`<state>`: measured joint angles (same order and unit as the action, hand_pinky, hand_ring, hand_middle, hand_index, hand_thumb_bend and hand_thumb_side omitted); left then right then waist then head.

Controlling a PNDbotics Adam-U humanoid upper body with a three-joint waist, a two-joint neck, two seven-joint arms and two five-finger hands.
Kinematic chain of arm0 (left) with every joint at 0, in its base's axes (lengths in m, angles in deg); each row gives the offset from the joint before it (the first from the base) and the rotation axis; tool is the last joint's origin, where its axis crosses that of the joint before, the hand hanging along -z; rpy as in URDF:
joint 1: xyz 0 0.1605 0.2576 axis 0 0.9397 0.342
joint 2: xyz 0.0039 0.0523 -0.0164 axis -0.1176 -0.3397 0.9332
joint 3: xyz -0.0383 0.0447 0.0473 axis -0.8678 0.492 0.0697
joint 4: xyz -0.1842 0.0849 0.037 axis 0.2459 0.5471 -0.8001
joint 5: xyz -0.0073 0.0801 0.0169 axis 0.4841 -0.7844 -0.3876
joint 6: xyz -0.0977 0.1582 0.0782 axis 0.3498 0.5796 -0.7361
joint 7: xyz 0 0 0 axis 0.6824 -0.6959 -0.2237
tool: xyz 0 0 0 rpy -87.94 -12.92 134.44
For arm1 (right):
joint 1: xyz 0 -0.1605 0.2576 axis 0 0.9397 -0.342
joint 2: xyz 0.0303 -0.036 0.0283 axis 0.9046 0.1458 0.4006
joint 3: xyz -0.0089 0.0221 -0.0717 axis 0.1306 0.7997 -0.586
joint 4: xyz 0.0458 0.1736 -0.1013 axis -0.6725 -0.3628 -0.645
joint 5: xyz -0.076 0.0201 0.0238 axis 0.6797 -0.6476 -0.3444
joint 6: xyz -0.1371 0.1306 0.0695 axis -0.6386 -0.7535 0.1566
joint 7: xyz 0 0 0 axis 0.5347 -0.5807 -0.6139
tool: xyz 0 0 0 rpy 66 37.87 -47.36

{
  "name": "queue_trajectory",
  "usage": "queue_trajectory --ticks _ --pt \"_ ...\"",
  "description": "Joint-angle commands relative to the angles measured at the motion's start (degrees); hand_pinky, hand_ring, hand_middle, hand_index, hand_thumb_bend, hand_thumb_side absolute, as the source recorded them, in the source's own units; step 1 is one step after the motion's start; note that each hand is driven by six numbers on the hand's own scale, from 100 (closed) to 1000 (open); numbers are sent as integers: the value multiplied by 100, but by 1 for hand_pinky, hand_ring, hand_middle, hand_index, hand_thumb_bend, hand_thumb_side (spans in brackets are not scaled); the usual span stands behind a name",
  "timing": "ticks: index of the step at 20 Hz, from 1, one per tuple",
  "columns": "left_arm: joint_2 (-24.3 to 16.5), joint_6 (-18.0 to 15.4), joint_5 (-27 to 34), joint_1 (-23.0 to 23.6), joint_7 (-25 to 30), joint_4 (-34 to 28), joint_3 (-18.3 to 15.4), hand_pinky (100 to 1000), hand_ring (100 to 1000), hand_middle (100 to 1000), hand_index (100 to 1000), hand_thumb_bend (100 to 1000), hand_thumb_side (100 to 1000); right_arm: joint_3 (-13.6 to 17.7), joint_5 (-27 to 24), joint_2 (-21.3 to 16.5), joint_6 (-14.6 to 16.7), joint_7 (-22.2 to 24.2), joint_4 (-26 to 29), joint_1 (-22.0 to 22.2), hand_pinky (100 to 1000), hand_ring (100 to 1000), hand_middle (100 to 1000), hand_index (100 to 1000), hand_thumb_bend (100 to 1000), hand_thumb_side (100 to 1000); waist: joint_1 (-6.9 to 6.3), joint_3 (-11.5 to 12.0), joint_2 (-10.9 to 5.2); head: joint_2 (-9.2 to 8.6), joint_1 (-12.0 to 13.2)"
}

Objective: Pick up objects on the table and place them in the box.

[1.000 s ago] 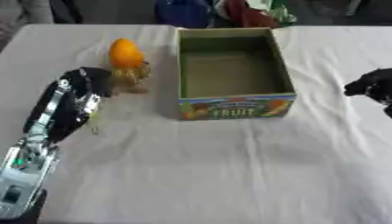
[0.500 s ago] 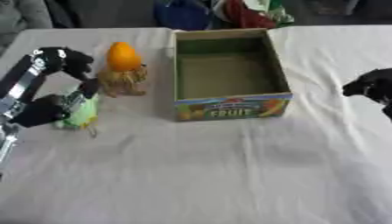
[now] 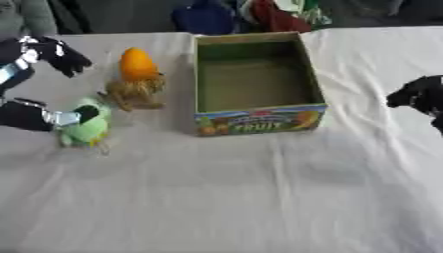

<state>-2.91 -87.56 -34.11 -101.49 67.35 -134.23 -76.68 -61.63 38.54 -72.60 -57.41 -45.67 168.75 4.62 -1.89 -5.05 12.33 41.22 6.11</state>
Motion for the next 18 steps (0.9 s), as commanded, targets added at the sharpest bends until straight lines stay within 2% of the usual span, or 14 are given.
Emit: queue_trajectory --ticks 1,11,18 --pt "-366 -177 -299 -188 226 332 -16 667 608 591 764 522 334 14 1 -130 13 23 88 -55 724 716 609 726 100 601 9 -12 -108 7 25" --pt "-216 -497 -1127 -573 504 1460 249 667 613 595 766 539 373 5 17 -118 5 41 83 -44 724 717 609 727 100 604 -8 -60 -102 4 19" --pt "-111 -632 -1451 -768 672 1918 434 668 617 601 767 556 403 3 21 -112 3 42 81 -40 724 717 609 727 100 606 -12 -85 -105 11 21"
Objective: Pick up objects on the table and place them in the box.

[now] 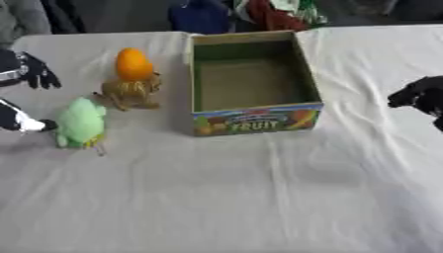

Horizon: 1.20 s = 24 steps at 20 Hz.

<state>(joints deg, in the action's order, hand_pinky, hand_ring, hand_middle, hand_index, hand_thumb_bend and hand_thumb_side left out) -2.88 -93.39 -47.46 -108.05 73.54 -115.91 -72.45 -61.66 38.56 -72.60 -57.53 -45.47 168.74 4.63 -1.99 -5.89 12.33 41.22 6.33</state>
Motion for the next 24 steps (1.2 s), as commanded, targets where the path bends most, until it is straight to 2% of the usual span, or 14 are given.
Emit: queue_trajectory --ticks 1,5,11,17,22,24 --pt "-89 -62 -151 -137 83 141 34 668 617 601 767 555 405 5 20 -109 13 25 83 -41 724 717 609 727 100 606 -2 -2 -105 11 -3" --pt "18 -99 -209 -240 153 361 103 669 619 607 771 532 414 7 20 -109 15 25 81 -34 724 717 609 727 100 606 5 -10 -107 15 2" --pt "220 32 -483 -387 -106 630 141 677 631 620 774 514 400 3 17 -99 19 30 80 -30 725 717 609 727 100 606 22 -3 -105 23 19" --pt "419 66 -761 -552 -302 881 227 679 634 623 776 503 405 -1 15 -89 25 37 77 -30 725 718 609 727 100 606 41 3 -102 -21 167" --pt "525 -20 -910 -623 -212 1023 347 680 635 630 783 510 419 -3 15 -86 34 37 74 -28 725 718 609 727 100 607 55 -6 -97 -11 199" --pt "556 -65 -961 -635 -156 1067 384 663 608 601 762 487 390 -5 17 -83 34 40 73 -26 725 718 609 727 100 608 56 -6 -95 -6 194"
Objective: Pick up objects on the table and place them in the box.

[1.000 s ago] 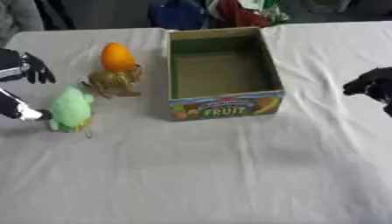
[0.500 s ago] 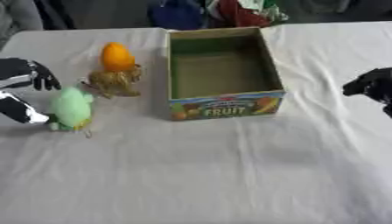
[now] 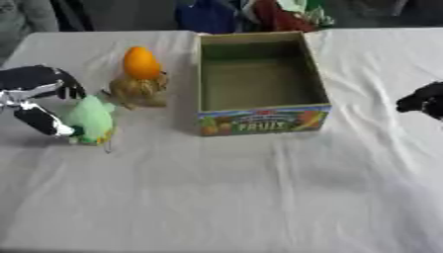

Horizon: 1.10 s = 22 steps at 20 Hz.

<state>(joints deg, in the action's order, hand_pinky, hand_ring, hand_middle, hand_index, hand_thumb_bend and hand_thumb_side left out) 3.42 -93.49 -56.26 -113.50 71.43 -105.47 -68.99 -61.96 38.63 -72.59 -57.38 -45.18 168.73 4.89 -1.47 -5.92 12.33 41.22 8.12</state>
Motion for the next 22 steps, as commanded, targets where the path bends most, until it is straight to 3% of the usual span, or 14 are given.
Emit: queue_trajectory --ticks 1,3,4,5,6,8,13,22 --pt "-59 -74 -108 -91 57 39 53 654 593 585 751 476 379 24 12 -83 18 12 73 -51 725 718 609 727 100 608 2 -3 -94 -3 13" --pt "-32 -107 -159 -85 12 50 82 617 538 526 696 394 331 24 15 -82 18 14 72 -52 725 718 609 727 100 607 0 -4 -92 0 8" --pt "-21 -112 -182 -82 -46 46 87 585 491 475 641 275 257 24 16 -83 18 14 72 -53 725 718 609 727 100 607 -1 -5 -92 1 5" --pt "-13 -104 -208 -79 -136 33 92 572 471 454 617 245 232 25 15 -83 18 13 72 -54 725 718 609 727 100 607 -1 -6 -92 1 2" --pt "-7 -92 -232 -79 -226 21 97 532 410 383 547 157 168 24 16 -84 18 13 72 -54 725 718 609 727 100 608 -2 -7 -92 1 -1" --pt "1 -56 -263 -79 -443 -26 100 499 357 324 492 110 122 23 17 -82 17 15 71 -52 725 718 609 727 100 608 -3 -10 -92 -2 -6" --pt "2 4 -128 -55 -834 -263 49 467 317 280 450 100 100 26 13 -82 16 14 72 -56 725 718 609 727 100 606 -6 -9 -95 -11 -34" --pt "-135 133 692 -311 -831 -1412 -164 463 311 273 444 100 100 17 8 -94 9 24 69 -55 725 718 609 727 100 604 -28 4 -123 -13 -40"
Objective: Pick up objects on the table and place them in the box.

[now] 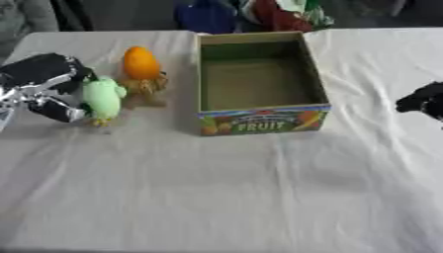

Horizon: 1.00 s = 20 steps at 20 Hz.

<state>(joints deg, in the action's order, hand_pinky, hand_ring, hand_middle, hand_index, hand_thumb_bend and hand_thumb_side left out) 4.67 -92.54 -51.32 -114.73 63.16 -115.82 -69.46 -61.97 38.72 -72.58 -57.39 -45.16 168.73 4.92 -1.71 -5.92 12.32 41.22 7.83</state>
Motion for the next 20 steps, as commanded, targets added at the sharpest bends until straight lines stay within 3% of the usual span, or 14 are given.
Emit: queue_trajectory --ticks 1,7,14,20 --pt "-251 49 294 -297 -7 -486 -91 468 320 283 454 100 100 14 -3 -93 7 26 69 -58 725 718 609 727 100 603 -6 2 -130 -11 -8" --pt "11 -46 343 -1038 92 -594 322 485 350 312 482 100 100 -11 -18 -95 6 48 64 -50 725 718 609 727 100 602 -4 -26 -173 -12 36" --pt "847 -292 -117 -1865 70 199 729 494 363 323 494 100 100 -43 -33 -67 4 78 60 -44 725 718 609 727 100 603 11 -81 -199 11 83" --pt "1461 -556 -782 -2266 -139 816 966 510 389 351 520 119 122 -82 -41 -27 -1 115 57 -49 725 718 608 727 100 606 33 -173 -200 25 175"
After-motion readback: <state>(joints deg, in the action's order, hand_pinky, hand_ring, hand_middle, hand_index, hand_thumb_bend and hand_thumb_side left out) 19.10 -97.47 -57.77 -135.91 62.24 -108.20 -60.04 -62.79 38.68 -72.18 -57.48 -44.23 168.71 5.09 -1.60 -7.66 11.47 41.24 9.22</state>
